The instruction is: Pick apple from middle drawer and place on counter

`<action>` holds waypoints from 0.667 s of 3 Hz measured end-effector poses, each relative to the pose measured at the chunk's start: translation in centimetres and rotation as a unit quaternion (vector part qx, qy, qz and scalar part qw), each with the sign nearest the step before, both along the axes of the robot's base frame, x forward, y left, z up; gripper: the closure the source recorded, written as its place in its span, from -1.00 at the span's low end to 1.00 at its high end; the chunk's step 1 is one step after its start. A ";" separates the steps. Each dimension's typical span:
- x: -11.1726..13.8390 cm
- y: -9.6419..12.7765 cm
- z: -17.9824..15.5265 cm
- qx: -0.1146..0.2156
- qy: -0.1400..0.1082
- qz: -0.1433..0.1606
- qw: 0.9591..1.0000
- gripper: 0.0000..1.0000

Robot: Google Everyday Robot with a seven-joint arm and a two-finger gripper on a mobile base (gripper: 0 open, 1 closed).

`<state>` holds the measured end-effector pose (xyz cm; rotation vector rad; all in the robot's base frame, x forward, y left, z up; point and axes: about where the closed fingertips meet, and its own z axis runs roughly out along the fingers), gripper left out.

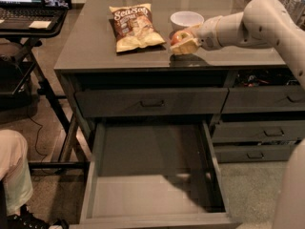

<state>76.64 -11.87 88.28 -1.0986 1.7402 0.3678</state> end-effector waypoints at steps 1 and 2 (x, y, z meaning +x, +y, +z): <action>1.0 -0.5 -1.3 -0.010 0.026 -0.012 1.000 0.15; 1.4 -0.9 -2.2 -0.013 0.043 -0.015 0.999 -0.32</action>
Offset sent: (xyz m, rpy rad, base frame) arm 0.0187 -0.0202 -0.0279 -0.0342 0.1201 -0.0462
